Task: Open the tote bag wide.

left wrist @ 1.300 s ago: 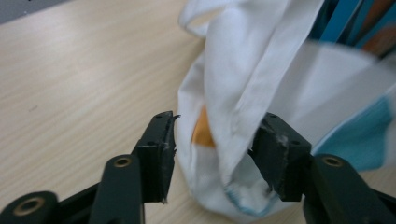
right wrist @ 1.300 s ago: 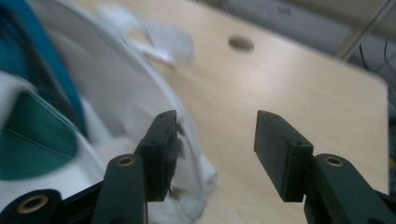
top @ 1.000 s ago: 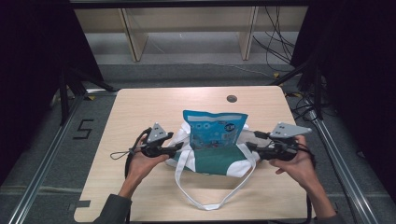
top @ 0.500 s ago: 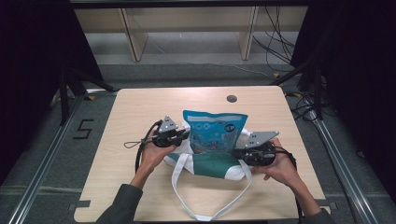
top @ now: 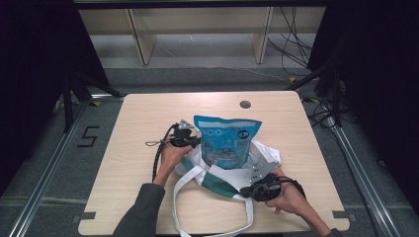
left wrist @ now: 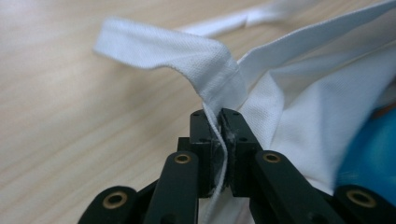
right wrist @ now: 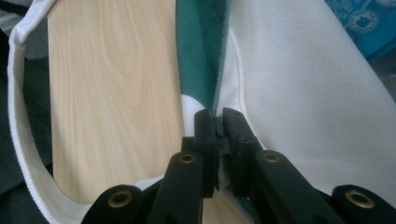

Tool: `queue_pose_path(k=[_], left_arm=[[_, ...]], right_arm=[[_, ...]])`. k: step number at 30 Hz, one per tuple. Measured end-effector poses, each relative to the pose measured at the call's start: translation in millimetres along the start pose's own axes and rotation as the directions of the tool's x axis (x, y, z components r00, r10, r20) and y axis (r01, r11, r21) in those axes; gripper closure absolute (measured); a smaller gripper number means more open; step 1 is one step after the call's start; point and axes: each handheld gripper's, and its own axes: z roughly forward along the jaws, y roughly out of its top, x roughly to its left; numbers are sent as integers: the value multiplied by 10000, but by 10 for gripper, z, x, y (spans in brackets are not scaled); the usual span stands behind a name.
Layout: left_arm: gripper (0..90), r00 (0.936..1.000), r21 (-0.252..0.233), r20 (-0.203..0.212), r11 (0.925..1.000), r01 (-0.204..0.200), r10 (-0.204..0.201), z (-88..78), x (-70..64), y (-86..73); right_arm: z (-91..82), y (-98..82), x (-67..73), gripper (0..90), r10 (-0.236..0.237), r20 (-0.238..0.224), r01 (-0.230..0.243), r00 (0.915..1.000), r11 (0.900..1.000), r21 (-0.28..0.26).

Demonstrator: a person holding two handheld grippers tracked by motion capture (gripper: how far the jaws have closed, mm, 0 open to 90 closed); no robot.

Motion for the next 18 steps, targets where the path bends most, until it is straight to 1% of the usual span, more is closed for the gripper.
queue_pose_path(k=[1,2,3,4,5,6,7,8,9,10,11,12,13,14,15,16,17,18], left_arm=[[832,10000,56,66,10000,13,-13,-1,16,21],[823,9997,71,145,9998,182,-183,-16,28,26],[810,9993,22,80,9993,378,-378,-48,25,26],[783,9982,-151,26,9980,608,-607,-89,2,26],[751,9985,-191,14,9983,542,-542,-169,-31,44],[688,9989,-235,62,9986,473,-472,-227,-55,58],[659,9994,-542,104,9979,344,-339,-330,-98,80],[629,9994,-706,223,9971,282,-267,-431,-123,92],[611,9993,-1015,162,9942,349,-334,-524,-162,96],[599,9990,-1172,123,9921,449,-437,-584,-189,100],[594,9997,-1326,158,9909,213,-194,-765,-243,88],[591,9997,-1326,158,9909,213,-194,-765,-243,88],[591,9996,-1442,147,9892,250,-231,-836,-271,62],[590,9988,-1376,354,9897,384,-338,-904,-285,21],[586,9962,-1551,614,9853,713,-624,-948,-322,-29],[575,9935,-1581,861,9835,875,-746,-988,-352,-84],[563,9910,-1509,1000,9831,1034,-889,-1020,-387,-137],[548,9921,-1440,955,9851,941,-808,-1042,-418,-181]], right_arm=[[-1,-2,13,854,-45,126,45,9999,10000,-6],[-3,0,62,852,77,293,-79,9995,10000,53],[-1,9,54,847,-235,391,232,9990,9997,66],[-1,20,54,831,-252,415,249,9988,9996,96],[-13,34,59,797,-166,410,163,9990,9998,79],[-56,55,78,728,-32,425,33,9991,10000,-31],[-102,71,90,697,167,534,-161,9984,9998,-111],[-195,109,87,662,152,684,-126,9975,9992,-381],[-282,144,72,649,96,788,-28,9968,9962,-865],[-388,179,53,631,347,1007,-201,9943,9896,-1424],[-479,206,31,634,418,1175,-211,9922,9848,-1724],[-479,206,31,634,418,1175,-211,9922,9848,-1724],[-703,267,-25,636,517,1948,-4,9795,9670,-2546],[-792,284,-46,642,670,2334,-12,9701,9625,-2714],[-870,294,-74,640,770,2829,59,9560,9597,-2811],[-921,306,-98,638,953,3316,72,9386,9555,-2950],[-960,317,-119,639,1031,3770,130,9205,9560,-2932],[-991,325,-148,635,974,4152,229,9045,9611,-2753]])
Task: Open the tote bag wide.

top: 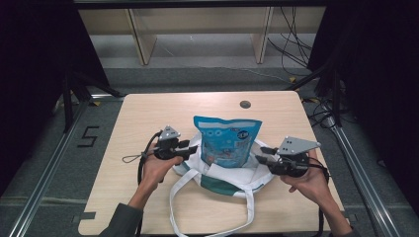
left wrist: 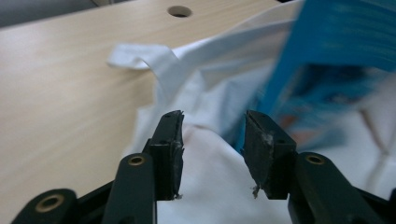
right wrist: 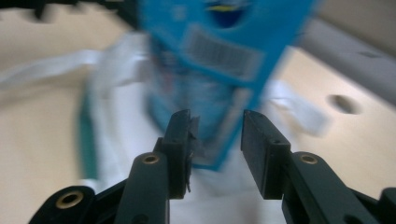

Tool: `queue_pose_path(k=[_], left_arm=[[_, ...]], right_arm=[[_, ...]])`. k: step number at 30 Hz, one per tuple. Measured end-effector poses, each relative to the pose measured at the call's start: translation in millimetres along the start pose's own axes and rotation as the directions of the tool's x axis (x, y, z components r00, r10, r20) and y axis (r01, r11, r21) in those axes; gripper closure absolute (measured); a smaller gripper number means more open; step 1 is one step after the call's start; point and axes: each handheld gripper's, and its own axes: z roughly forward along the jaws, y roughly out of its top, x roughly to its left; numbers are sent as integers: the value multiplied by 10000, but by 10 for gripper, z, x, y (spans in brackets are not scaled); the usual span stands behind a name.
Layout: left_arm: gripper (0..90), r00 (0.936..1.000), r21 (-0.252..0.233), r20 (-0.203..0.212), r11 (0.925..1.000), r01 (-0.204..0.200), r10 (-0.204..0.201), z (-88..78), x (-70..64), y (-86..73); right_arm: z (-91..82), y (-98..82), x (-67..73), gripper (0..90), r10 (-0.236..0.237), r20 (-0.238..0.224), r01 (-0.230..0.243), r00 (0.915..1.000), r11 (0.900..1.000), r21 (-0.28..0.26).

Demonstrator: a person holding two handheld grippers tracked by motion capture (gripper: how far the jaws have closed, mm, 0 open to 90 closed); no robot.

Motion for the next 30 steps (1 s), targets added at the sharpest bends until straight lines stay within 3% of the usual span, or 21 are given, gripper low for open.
queue_pose_path(k=[2,5,8,9,10,13,14,16,17,19,20,22,24,25,26,30], left_arm=[[519,10000,86,19,9999,77,-78,-28,-51,-64],[490,9985,165,425,9993,350,-357,-39,-106,-97],[432,9986,446,178,9978,494,-502,28,-158,-98],[407,9996,733,174,9970,226,-240,60,-154,-100],[377,9995,803,53,9963,299,-304,113,-172,-109],[266,9982,1387,-533,9897,358,-286,280,-186,-140],[268,9985,1521,-494,9878,327,-254,333,-198,-156],[325,9981,1726,-575,9849,-117,219,433,-236,-190],[419,9938,1769,-810,9824,-603,756,474,-253,-212],[528,9900,1830,-867,9786,-943,1116,516,-271,-250],[575,9852,1791,-933,9758,-1258,1441,512,-292,-269],[648,9690,1935,-1067,9606,-1996,2228,478,-336,-299],[714,9635,1960,-1029,9547,-2241,2473,423,-344,-333],[744,9680,1782,-918,9602,-2149,2337,417,-336,-358],[764,9664,1833,-887,9576,-2221,2411,395,-328,-369],[790,9630,1824,-867,9544,-2363,2550,398,-325,-412]], right_arm=[[25,20,-69,632,-60,476,54,9988,9999,123],[97,32,-171,625,-22,846,-9,9964,9993,367],[205,26,-237,623,171,820,-218,9965,9981,569],[249,24,-252,627,208,727,-251,9971,9979,600],[275,29,-255,630,188,723,-239,9972,9972,708],[354,36,-263,634,-11,657,-40,9978,9971,763],[364,47,-260,637,149,699,-208,9974,9962,844],[394,65,-267,659,45,734,-110,9973,9961,876],[417,73,-271,686,-35,764,-30,9971,9964,847],[448,92,-307,821,-357,917,277,9951,9957,880],[476,99,-327,886,-565,1147,474,9918,9956,807],[536,97,-417,894,-997,1826,811,9781,9910,1070],[625,52,-529,895,-865,1962,599,9767,9887,1375],[684,11,-588,895,-903,2115,598,9732,9874,1462],[739,-43,-625,896,-711,2265,322,9714,9848,1709],[1006,-324,-753,896,-91,2037,-440,9790,9660,2547]])
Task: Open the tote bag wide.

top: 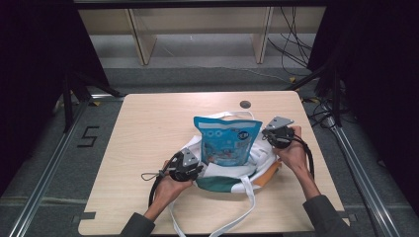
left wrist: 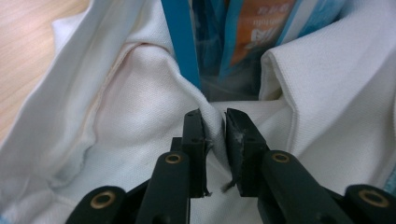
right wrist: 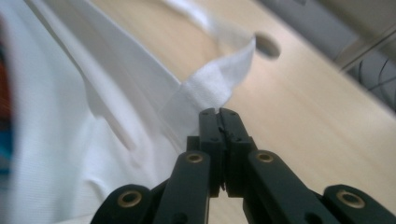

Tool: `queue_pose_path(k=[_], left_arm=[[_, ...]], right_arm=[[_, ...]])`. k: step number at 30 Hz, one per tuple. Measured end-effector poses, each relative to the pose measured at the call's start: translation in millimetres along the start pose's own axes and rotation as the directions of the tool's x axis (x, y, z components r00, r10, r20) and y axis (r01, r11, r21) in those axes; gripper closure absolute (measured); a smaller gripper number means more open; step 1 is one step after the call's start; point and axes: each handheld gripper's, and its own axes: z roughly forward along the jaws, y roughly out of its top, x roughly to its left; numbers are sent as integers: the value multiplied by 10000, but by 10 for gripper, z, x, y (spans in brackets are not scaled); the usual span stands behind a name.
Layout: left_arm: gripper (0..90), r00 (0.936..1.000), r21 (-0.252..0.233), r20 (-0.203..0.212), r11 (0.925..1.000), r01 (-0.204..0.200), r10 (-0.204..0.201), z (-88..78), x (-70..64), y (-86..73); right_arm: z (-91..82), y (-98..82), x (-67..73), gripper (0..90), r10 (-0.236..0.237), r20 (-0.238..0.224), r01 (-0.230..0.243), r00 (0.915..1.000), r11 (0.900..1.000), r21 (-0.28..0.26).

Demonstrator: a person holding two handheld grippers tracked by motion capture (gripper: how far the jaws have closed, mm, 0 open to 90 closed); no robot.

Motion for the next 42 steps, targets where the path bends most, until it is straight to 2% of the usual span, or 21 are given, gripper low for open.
queue_pose_path(k=[5,9,11,14,15,17,19,20,23,24,27,28,29,31,33,34,35,37,39,41,42], left_arm=[[800,9994,-109,139,9994,326,-324,29,7,-40],[759,9981,-252,377,9985,488,-479,-19,42,-12],[667,9931,-651,678,9928,1005,-960,-92,59,16],[586,9959,-963,525,9923,783,-735,-274,109,111],[563,9950,-1173,523,9889,910,-854,-323,128,140],[537,9933,-1544,553,9820,1089,-1014,-398,176,196],[519,9916,-1669,368,9776,1283,-1239,-447,232,227],[510,9934,-1508,196,9819,1149,-1132,-474,283,231],[491,9837,-1738,-8,9688,1767,-1796,-482,363,210],[490,9824,-1764,-124,9674,1815,-1865,-481,387,199],[478,9800,-1741,-434,9674,1839,-1941,-447,467,181],[479,9819,-1554,-581,9732,1694,-1802,-439,498,179],[481,9809,-1661,-604,9709,1726,-1847,-400,517,185],[497,9850,-1534,-598,9765,1512,-1619,-332,550,214],[529,9820,-1735,-159,9678,1825,-1881,-234,569,252],[540,9841,-1699,17,9697,1756,-1779,-186,584,272],[554,9892,-1520,26,9776,1455,-1468,-146,608,292],[646,9902,-1469,100,9793,1390,-1390,-46,655,329],[773,9827,-1600,111,9698,1843,-1849,48,715,351],[848,9807,-1433,14,9706,1936,-1955,124,812,331],[856,9686,-1562,92,9564,2469,-2486,181,847,300]], right_arm=[[407,-232,4,898,520,-334,-490,9981,9953,832],[372,-198,3,882,541,-319,-509,9980,9943,932],[290,-178,-35,804,805,-213,-789,9965,9947,660],[29,-117,-137,666,1123,-120,-1121,9936,9935,173],[-77,-95,-173,654,1169,-133,-1168,9931,9931,34],[-311,-41,-230,631,1393,-233,-1409,9900,9862,-865],[-561,25,-232,610,1572,-674,-1658,9853,9744,-1516],[-666,46,-201,604,1539,-885,-1674,9841,9704,-1740],[-851,36,38,598,1170,-1745,-1466,9777,9749,-1677],[-860,18,108,599,778,-1860,-1102,9795,9791,-1708],[-834,-45,288,606,124,-2157,-455,9764,9878,-1492],[-831,-69,350,609,356,-2311,-663,9723,9898,-1264],[-810,-84,381,611,239,-2427,-546,9698,9912,-1203],[-774,-112,449,622,205,-2520,-515,9675,9918,-1170],[-727,-127,490,628,173,-2608,-444,9652,9942,-983],[-704,-130,505,632,190,-2628,-462,9647,9942,-976],[-681,-137,513,636,110,-2660,-374,9639,9948,-944],[-649,-156,537,660,38,-2854,-310,9584,9954,-909],[-659,-178,576,681,198,-3031,-433,9528,9965,-710],[-669,-198,565,727,-127,-3049,-127,9523,9966,-811],[-673,-214,564,764,-177,-3073,-75,9515,9967,-806]])
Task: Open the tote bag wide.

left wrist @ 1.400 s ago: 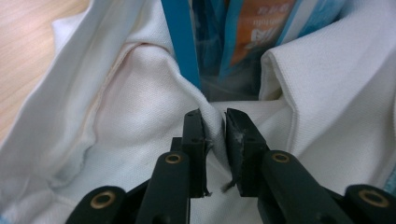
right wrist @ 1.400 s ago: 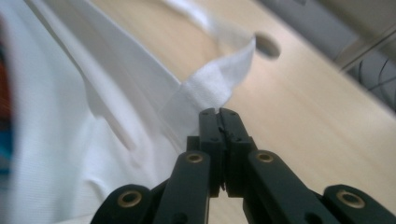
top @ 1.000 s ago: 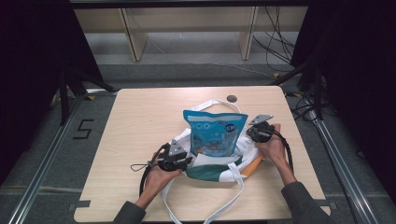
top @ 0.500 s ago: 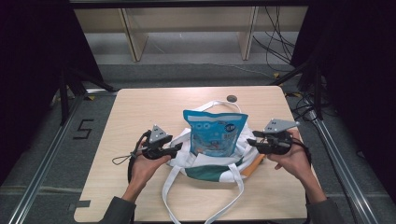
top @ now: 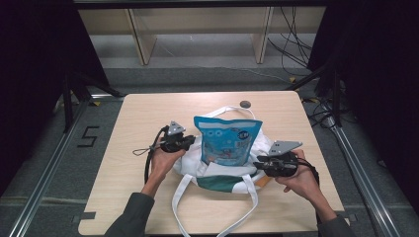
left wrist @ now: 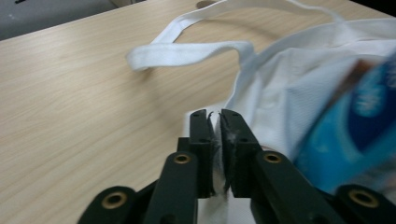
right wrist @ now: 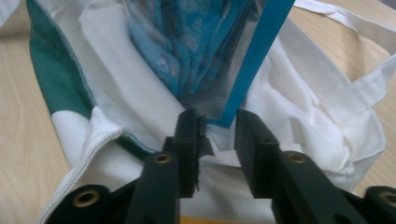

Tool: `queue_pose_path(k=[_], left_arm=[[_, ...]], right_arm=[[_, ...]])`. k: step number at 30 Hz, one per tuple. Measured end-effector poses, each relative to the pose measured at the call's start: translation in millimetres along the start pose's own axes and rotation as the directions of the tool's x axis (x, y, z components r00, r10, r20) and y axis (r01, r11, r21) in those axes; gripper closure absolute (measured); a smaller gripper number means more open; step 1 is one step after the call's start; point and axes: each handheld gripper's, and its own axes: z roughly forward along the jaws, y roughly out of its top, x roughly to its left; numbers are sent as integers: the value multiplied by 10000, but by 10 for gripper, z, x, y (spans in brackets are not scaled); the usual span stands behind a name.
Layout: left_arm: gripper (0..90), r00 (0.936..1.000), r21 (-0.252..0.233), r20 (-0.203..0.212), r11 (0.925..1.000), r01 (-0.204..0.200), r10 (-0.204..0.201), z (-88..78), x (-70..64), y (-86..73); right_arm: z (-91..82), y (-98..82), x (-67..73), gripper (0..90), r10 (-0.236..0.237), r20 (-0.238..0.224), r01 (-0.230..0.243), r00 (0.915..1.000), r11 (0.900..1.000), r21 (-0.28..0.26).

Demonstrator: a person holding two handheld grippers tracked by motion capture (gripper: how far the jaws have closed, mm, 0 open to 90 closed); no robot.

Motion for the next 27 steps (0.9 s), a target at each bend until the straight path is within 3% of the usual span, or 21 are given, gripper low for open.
queue_pose_path(k=[3,7,10,13,14,15,17,19,21,24,26,27], left_arm=[[853,9976,406,125,9969,670,-676,117,165,-123],[843,9867,457,197,9860,1605,-1615,229,217,-258],[825,9923,587,-155,9906,1238,-1231,169,186,-198],[785,9925,133,-287,9928,1190,-1186,-7,114,-107],[790,9949,-74,-197,9951,988,-989,-91,90,-69],[790,9942,-457,-111,9932,1068,-1074,-165,56,-31],[770,9953,-893,60,9913,963,-962,-332,10,48],[769,9976,-1026,282,9926,655,-629,-484,-61,98],[784,9963,-759,764,9961,444,-386,-581,-169,48],[791,9927,43,1201,9999,102,-106,-606,-356,-199],[792,9927,764,1006,9943,-738,660,-578,-423,-366],[805,9879,1159,841,9834,-1398,1306,-553,-429,-434]], right_arm=[[23,-71,-7,873,-175,-234,185,9996,9990,412],[194,-235,17,900,-2,-337,42,9994,9931,1171],[239,-277,27,900,-17,-388,70,9992,9907,1355],[237,-266,28,900,-200,-268,234,9994,9909,1325],[243,-262,35,900,-215,-135,231,9997,9899,1397],[225,-251,31,900,-203,-303,247,9993,9880,1528],[244,-263,18,900,-220,-114,233,9997,9917,1264],[233,-261,20,900,10,-286,28,9996,9915,1302],[236,-263,26,900,-7,-319,48,9995,9916,1291],[240,-263,26,900,-93,-208,118,9997,9919,1268],[246,-263,35,900,-81,-155,100,9998,9916,1289],[231,-256,37,900,19,-244,17,9997,9890,1481]])
